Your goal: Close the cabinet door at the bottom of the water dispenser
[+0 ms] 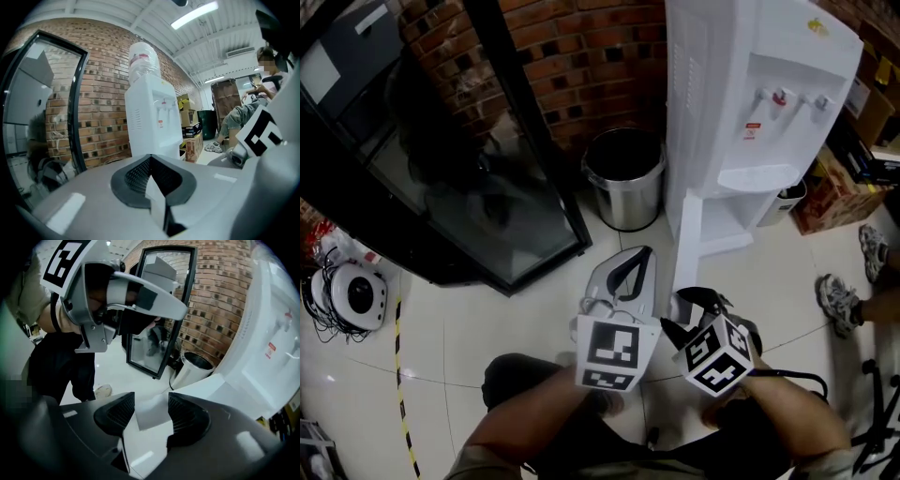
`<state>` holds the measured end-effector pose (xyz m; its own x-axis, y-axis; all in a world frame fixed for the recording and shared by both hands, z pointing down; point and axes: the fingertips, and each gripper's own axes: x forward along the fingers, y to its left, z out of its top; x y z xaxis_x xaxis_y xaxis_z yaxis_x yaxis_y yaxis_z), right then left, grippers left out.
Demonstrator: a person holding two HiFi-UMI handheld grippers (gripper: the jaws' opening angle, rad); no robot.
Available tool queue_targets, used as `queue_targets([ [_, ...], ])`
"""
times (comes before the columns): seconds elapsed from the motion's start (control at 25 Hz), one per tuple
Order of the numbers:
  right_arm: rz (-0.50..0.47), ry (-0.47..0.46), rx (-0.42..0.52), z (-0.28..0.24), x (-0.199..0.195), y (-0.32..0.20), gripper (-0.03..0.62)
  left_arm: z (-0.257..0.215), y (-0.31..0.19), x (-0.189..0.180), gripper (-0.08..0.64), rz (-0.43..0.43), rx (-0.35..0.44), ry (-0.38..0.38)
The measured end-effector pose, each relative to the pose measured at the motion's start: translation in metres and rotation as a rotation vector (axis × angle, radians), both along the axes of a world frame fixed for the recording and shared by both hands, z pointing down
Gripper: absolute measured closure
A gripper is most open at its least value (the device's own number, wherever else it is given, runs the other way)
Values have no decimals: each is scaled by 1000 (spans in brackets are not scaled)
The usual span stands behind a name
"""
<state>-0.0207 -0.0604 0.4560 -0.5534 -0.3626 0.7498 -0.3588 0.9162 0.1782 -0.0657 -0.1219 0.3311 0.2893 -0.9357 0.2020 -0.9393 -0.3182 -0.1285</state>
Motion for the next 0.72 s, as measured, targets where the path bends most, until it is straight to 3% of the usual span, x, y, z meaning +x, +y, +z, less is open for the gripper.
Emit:
queue_targets([
  [0.36, 98, 48, -30, -2, 55, -1, 361, -14, -19, 46, 560, 65, 17, 70],
  [0.44, 156, 51, -37, -2, 76, -8, 367, -14, -23, 60, 560, 94, 18, 80],
  [0.6, 312, 64, -25, -5, 125, -36, 444, -14, -33, 81, 560, 136, 18, 95],
  [0.72, 397, 66, -19, -5, 156, -55, 451, -10, -44, 92, 560, 157, 13, 104],
])
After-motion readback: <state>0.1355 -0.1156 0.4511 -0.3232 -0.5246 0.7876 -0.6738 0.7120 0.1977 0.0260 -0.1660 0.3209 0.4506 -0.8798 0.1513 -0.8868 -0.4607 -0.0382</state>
